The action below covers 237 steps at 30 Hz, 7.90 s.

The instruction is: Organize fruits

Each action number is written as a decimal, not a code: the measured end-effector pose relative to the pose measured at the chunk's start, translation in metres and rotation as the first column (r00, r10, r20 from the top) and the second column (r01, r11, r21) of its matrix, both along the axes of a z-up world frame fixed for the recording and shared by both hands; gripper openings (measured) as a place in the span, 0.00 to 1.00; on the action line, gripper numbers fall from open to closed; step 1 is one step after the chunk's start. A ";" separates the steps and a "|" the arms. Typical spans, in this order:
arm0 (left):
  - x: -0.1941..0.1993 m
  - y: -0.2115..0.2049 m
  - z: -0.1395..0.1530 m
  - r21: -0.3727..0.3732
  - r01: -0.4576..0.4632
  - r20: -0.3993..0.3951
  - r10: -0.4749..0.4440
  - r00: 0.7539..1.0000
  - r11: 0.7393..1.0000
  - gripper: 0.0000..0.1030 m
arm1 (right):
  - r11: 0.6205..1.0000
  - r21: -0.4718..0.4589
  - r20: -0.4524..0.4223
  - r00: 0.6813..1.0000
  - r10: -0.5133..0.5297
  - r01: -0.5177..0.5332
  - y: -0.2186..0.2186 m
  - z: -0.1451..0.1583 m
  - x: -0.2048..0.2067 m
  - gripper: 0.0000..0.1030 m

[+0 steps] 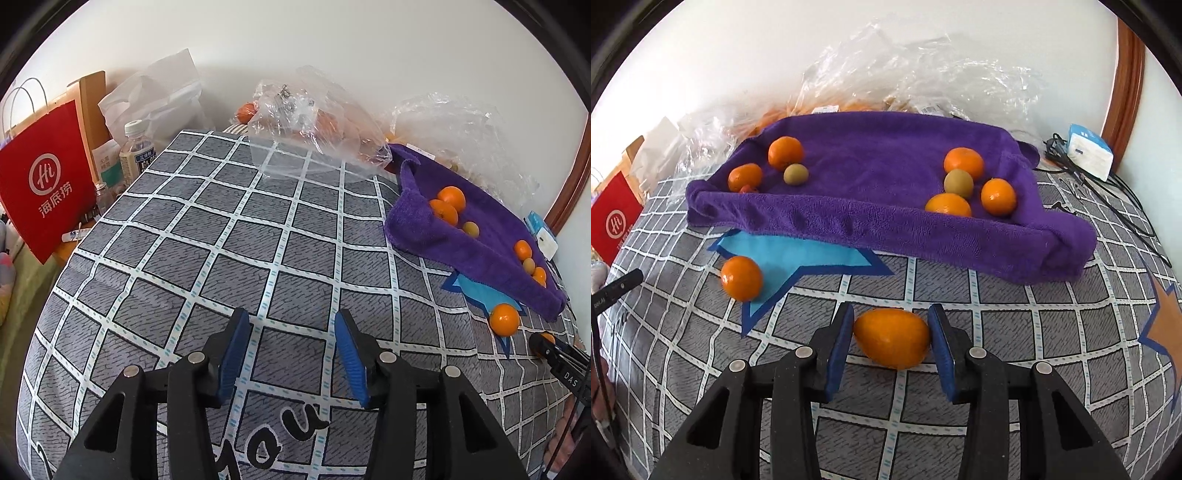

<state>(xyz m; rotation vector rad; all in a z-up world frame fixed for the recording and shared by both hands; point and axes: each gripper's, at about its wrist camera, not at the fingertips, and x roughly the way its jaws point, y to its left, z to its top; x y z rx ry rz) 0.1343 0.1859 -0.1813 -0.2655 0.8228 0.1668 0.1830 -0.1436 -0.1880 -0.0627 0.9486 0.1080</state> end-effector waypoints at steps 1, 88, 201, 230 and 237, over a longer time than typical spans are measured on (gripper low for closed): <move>0.000 0.000 0.000 0.002 0.001 0.000 -0.001 1.000 1.000 0.45 | 1.000 -0.002 -0.001 1.000 -0.001 0.001 0.001 -0.003 0.000 0.40; 0.044 -0.146 0.036 -0.058 0.262 -0.016 -0.264 0.964 0.963 0.34 | 0.981 0.138 0.030 0.990 -0.139 0.134 -0.072 0.012 -0.029 0.39; -0.117 -0.180 0.184 0.122 0.212 0.243 -0.237 0.941 0.970 0.85 | 0.978 0.047 0.318 0.925 -0.207 0.202 -0.093 0.195 -0.168 0.99; -0.121 -0.197 0.179 0.164 0.225 0.225 -0.259 0.939 0.960 0.86 | 0.975 0.045 0.312 0.924 -0.222 0.219 -0.096 0.188 -0.178 0.99; -0.121 -0.191 0.179 0.160 0.222 0.219 -0.254 0.942 0.962 0.86 | 0.976 0.041 0.312 0.925 -0.215 0.213 -0.093 0.187 -0.180 0.99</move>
